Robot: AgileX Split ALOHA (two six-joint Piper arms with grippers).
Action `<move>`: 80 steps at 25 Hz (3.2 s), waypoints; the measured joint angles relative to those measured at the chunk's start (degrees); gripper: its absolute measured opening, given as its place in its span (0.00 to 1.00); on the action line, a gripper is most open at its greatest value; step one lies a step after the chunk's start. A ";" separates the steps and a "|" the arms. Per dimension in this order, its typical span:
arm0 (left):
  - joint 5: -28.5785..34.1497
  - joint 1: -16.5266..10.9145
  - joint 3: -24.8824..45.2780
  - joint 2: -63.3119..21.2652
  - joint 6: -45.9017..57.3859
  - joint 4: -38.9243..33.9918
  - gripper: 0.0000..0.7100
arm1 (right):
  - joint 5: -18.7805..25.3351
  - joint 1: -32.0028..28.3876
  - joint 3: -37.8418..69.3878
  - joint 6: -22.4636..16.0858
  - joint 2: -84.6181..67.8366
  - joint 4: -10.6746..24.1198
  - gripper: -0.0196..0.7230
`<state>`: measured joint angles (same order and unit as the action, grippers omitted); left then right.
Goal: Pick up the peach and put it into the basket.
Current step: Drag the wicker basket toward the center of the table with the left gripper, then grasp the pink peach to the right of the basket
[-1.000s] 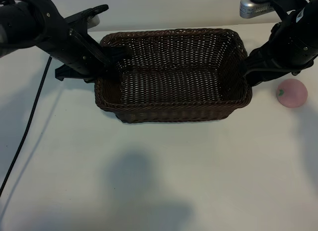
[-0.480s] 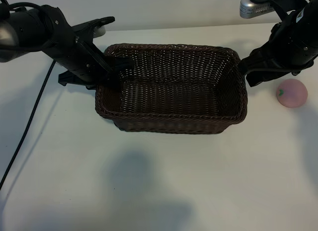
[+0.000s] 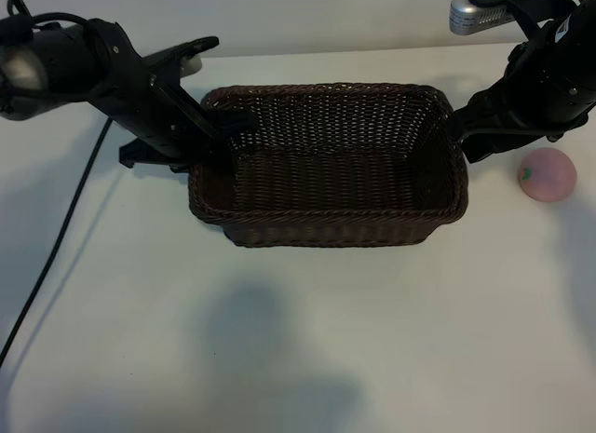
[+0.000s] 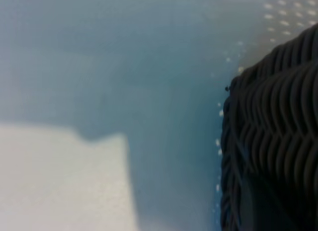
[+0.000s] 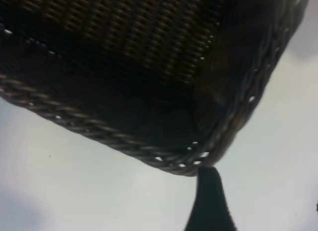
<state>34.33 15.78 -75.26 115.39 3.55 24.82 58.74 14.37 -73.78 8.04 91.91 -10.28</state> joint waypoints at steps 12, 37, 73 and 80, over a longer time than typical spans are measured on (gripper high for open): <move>-2.24 1.19 0.00 0.66 0.06 1.42 0.22 | 0.12 0.00 0.00 0.00 0.00 0.00 0.70; 5.81 1.19 -2.96 -4.07 5.33 -6.35 0.92 | 0.40 0.00 0.00 0.00 0.00 0.00 0.70; 32.86 -18.62 -30.97 -26.00 -1.67 -21.62 0.84 | 1.04 0.00 0.00 0.00 0.00 0.00 0.70; 32.74 -18.95 -20.61 -40.13 -4.64 -19.19 0.84 | 1.04 0.00 0.00 0.00 0.00 0.00 0.70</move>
<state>67.07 -3.18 -95.87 75.25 -1.09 5.64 59.78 14.37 -73.78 8.04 91.91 -10.28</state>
